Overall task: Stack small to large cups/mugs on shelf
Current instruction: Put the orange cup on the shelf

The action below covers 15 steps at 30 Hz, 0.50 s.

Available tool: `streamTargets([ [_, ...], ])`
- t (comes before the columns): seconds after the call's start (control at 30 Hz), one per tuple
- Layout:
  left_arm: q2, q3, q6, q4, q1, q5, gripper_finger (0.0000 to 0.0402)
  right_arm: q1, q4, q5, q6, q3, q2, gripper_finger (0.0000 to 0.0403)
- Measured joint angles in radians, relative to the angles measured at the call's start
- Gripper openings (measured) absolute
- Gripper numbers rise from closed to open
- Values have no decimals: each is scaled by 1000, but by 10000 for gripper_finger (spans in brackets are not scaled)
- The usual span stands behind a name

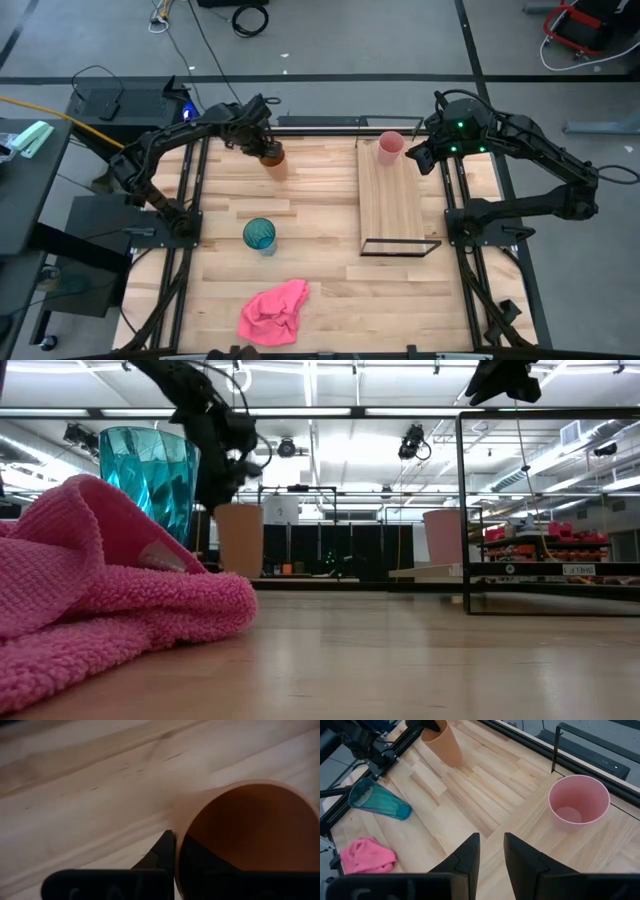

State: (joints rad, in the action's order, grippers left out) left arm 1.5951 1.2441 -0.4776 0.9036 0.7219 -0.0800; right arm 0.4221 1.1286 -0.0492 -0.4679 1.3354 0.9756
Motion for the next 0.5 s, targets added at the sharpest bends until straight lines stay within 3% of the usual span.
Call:
streamTargets([
  [0.23, 0, 273, 3, 107, -114, -3, 11, 0, 0, 0, 0, 0, 0, 95],
  [0.5, 73, 616, 12, 236, -256, 76, 10, 0, 0, 0, 25, 0, 0, 95],
])
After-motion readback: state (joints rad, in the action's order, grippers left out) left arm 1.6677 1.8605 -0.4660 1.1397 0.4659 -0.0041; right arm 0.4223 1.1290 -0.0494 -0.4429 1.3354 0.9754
